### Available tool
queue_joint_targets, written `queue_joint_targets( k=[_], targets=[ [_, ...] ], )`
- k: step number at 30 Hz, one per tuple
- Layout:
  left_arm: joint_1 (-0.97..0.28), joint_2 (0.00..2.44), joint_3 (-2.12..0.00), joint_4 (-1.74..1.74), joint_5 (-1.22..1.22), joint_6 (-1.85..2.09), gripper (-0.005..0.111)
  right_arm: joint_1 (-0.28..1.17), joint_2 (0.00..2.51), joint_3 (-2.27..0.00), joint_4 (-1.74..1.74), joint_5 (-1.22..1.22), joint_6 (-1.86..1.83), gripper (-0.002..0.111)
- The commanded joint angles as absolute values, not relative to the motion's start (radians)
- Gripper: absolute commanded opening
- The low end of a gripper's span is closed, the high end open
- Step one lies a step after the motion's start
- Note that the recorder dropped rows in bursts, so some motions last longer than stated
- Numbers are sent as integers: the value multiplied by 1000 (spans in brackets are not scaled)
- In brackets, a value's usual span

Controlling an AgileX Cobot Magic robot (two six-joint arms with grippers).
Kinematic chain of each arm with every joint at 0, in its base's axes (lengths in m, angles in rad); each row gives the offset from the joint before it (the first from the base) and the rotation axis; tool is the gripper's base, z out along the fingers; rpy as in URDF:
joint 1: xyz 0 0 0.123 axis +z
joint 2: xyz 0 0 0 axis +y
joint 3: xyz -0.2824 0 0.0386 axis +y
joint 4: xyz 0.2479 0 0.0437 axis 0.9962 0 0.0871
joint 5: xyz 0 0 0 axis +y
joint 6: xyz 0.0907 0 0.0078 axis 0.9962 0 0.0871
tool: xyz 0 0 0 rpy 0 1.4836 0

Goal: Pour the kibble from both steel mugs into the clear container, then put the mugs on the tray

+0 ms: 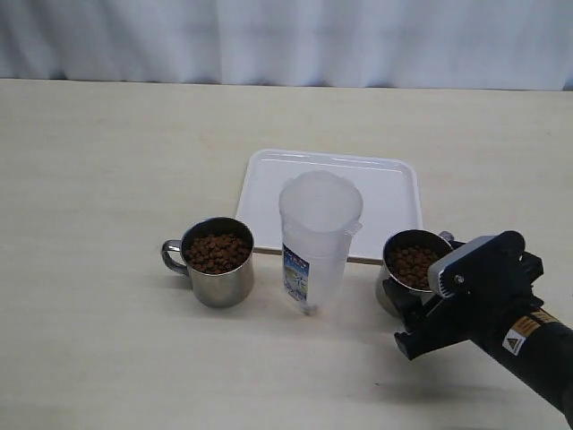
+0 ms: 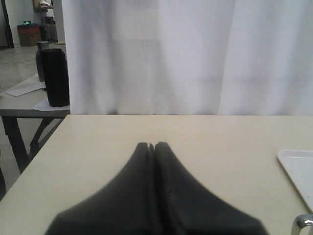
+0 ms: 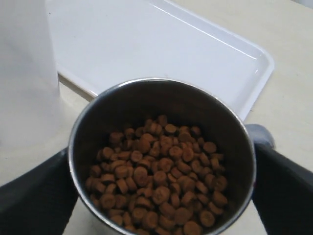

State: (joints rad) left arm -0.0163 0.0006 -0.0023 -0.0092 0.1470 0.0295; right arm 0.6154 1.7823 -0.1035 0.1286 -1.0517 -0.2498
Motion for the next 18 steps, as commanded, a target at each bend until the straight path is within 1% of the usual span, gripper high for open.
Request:
queue_joint_targets(
  k=[1,4,18],
  targets=[
    [-24,0,0,-13,143,27,0,614,1800,-109,149,-937,-300,67],
    [-24,0,0,-13,143,27,0,614,1800,-125,158,-909,-300,84],
    [-24,0,0,-13,143,27,0,614,1800,-136,142,-978,-256,84]
  ],
)
